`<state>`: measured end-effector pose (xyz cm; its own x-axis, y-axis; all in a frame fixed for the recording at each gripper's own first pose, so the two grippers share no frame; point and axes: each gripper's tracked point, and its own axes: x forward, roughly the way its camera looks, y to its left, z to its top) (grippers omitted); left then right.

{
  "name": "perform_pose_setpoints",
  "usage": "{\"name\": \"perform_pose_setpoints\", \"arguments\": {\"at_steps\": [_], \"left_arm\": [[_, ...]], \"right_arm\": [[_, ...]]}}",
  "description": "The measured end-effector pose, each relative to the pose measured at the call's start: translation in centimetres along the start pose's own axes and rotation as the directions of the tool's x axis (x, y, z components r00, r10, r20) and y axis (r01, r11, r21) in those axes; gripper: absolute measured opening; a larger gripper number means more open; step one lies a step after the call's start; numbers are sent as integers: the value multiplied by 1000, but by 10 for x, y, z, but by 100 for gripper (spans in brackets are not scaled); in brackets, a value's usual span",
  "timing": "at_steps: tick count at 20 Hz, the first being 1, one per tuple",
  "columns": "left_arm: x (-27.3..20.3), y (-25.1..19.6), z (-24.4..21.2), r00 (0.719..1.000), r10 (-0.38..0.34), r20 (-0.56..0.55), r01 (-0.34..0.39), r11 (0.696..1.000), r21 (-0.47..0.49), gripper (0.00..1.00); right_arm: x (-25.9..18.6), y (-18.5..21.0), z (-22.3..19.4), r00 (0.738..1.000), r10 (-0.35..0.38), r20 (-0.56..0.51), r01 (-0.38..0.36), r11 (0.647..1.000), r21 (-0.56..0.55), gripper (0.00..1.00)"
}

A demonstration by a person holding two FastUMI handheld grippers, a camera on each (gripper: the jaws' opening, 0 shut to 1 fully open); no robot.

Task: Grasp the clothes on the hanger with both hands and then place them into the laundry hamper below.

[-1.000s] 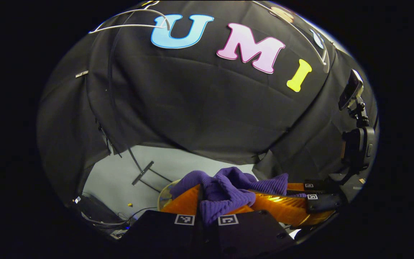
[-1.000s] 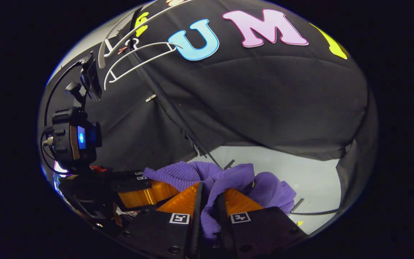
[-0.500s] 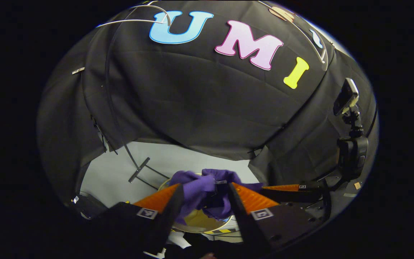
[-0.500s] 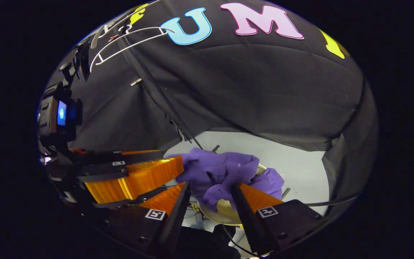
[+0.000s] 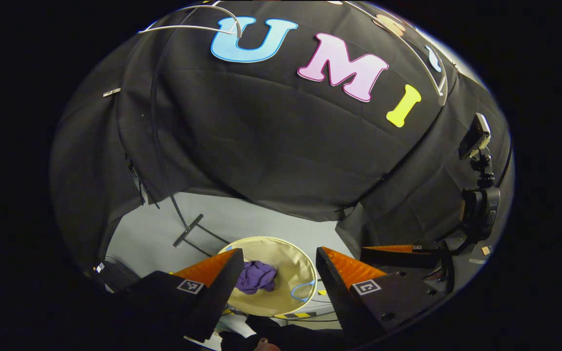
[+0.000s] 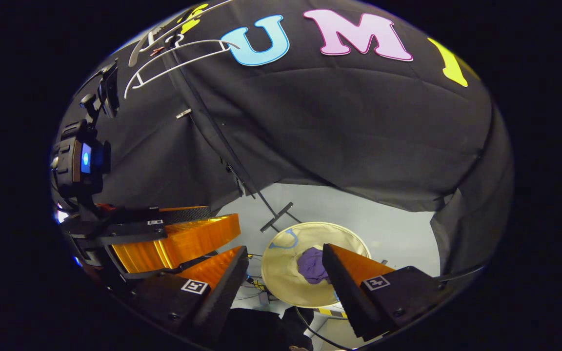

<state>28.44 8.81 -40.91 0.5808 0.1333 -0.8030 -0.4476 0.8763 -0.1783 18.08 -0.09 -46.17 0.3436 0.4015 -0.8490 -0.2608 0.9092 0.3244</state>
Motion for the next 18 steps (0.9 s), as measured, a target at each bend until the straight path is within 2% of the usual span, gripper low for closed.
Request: {"name": "perform_pose_setpoints", "arguments": {"at_steps": [6,11,14,18], "left_arm": [[-37,-4,6,997,-43,64,38,996,78,94],[-93,-4,30,979,-100,180,73,986,153,94],[-137,-9,52,951,-143,275,87,974,209,94],[-196,-19,66,900,-223,375,112,949,295,94]], "right_arm": [[-31,17,19,994,-35,101,34,999,8,99],[-69,39,37,972,-73,222,77,997,-7,99],[-104,58,58,934,-106,340,124,992,-31,98],[-156,99,71,865,-121,487,165,985,-48,99]]}}
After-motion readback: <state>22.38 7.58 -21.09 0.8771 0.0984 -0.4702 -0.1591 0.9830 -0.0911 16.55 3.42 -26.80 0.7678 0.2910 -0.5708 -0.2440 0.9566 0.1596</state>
